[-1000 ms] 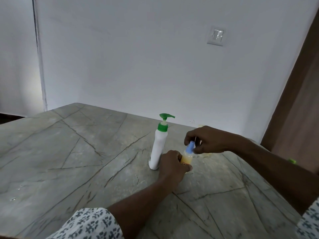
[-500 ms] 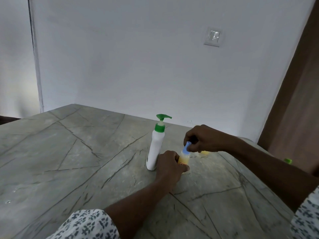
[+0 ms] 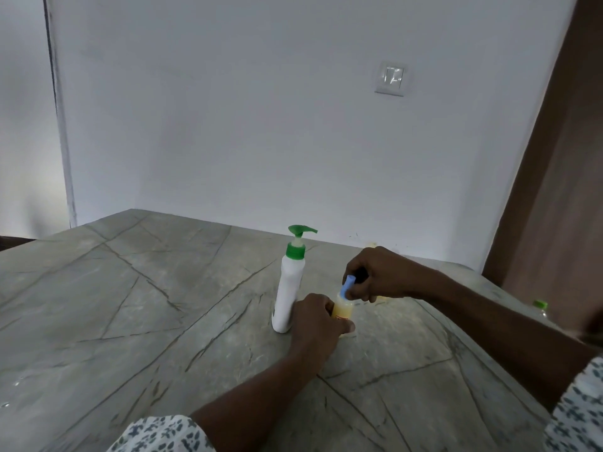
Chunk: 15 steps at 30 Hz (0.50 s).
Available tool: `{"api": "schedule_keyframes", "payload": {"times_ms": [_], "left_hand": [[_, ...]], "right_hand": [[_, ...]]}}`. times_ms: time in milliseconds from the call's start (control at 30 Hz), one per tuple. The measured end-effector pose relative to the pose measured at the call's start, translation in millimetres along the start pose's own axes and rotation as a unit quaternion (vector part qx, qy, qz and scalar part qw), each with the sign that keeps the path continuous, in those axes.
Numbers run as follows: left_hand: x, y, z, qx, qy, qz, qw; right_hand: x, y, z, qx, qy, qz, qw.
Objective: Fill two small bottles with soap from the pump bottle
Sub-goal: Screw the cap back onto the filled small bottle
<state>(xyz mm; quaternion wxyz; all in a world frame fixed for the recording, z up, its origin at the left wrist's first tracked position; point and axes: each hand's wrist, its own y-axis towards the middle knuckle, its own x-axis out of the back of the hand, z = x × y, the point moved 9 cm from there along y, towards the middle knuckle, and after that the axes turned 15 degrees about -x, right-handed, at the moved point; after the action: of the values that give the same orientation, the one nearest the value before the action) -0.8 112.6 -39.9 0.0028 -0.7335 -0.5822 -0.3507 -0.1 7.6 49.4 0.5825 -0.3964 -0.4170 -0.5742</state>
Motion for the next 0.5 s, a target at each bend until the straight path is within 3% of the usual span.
{"api": "schedule_keyframes", "payload": {"times_ms": [133, 300, 500], "left_hand": [[-8, -12, -11, -0.014, 0.000, 0.021, 1.000], [-3, -28, -43, -0.111, 0.090, -0.008, 0.990], [-28, -34, -70, -0.197, 0.148, 0.124, 0.961]], "right_hand": [[16, 11, -2, -0.007, -0.018, -0.018, 1.000], [61, 54, -7, -0.028, -0.031, -0.048, 0.998], [49, 111, -17, -0.064, -0.083, -0.025, 0.994]]}}
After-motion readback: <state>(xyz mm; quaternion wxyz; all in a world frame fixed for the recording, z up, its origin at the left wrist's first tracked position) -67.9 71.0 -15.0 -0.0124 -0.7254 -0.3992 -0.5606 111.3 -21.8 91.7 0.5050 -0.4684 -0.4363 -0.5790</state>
